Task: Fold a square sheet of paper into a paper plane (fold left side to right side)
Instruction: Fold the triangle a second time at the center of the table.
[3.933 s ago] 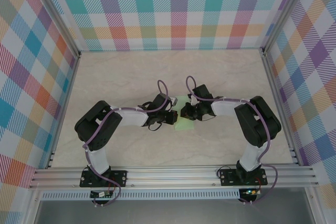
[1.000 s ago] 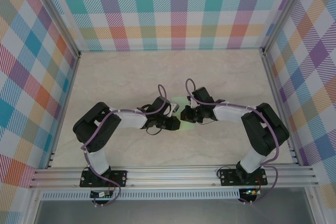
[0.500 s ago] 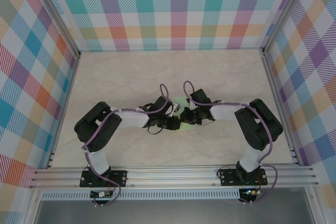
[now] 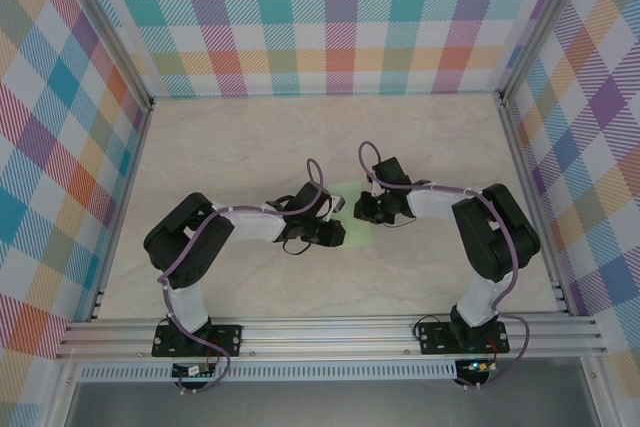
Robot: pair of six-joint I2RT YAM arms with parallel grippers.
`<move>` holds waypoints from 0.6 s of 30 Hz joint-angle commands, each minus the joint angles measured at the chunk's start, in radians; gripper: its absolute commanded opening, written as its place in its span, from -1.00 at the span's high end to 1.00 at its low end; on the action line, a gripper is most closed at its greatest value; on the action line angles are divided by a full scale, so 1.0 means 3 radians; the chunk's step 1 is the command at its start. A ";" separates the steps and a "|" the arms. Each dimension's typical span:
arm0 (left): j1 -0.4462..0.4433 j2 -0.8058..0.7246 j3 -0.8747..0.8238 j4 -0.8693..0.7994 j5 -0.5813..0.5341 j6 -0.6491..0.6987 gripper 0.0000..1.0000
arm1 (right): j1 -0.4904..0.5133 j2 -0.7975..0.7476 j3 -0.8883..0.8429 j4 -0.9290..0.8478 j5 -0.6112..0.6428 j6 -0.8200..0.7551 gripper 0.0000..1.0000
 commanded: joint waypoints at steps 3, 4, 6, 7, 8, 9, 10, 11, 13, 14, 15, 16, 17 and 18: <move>-0.0035 0.0182 -0.0039 -0.0299 -0.0198 0.0067 0.73 | -0.0131 0.0189 0.0194 -0.0211 0.0113 -0.0222 0.77; -0.0040 0.0177 -0.0039 -0.0298 -0.0200 0.0070 0.73 | -0.0160 0.0195 0.0208 -0.0228 0.0129 -0.0246 0.77; -0.0042 0.0175 -0.0039 -0.0298 -0.0194 0.0078 0.73 | -0.0220 0.0186 0.0237 -0.0253 0.0134 -0.0275 0.77; -0.0045 0.0170 -0.0035 -0.0298 -0.0196 0.0079 0.73 | -0.0245 0.0176 0.0260 -0.0276 0.0137 -0.0293 0.77; -0.0043 0.0164 -0.0034 -0.0298 -0.0191 0.0083 0.73 | -0.0266 0.0159 0.0285 -0.0310 0.0147 -0.0308 0.77; -0.0041 0.0157 -0.0034 -0.0296 -0.0188 0.0085 0.72 | -0.0274 0.0137 0.0304 -0.0338 0.0150 -0.0326 0.77; -0.0044 0.0154 -0.0034 -0.0291 -0.0188 0.0083 0.72 | -0.0280 0.0094 0.0323 -0.0369 0.0155 -0.0340 0.77; -0.0043 0.0141 -0.0036 -0.0283 -0.0181 0.0081 0.72 | -0.0280 0.0026 0.0329 -0.0385 0.0139 -0.0352 0.77; -0.0049 0.0134 -0.0024 -0.0262 -0.0168 0.0067 0.72 | -0.0269 -0.0115 0.0283 -0.0350 0.0039 -0.0315 0.77; -0.0050 0.0133 -0.0016 -0.0248 -0.0156 0.0066 0.72 | -0.0249 -0.0192 0.0248 -0.0318 -0.0008 -0.0289 0.77; -0.0054 0.0134 -0.0010 -0.0243 -0.0152 0.0061 0.72 | -0.0222 -0.0246 0.0205 -0.0290 -0.0048 -0.0262 0.77; -0.0054 0.0134 0.0001 -0.0248 -0.0159 0.0058 0.72 | -0.0171 -0.0299 0.0153 -0.0247 -0.0090 -0.0223 0.76; -0.0055 0.0127 0.0008 -0.0249 -0.0160 0.0061 0.72 | -0.0111 -0.0331 0.0097 -0.0195 -0.0133 -0.0177 0.77; -0.0055 0.0129 0.0015 -0.0254 -0.0168 0.0059 0.72 | -0.0060 -0.0349 0.0037 -0.0123 -0.0183 -0.0127 0.77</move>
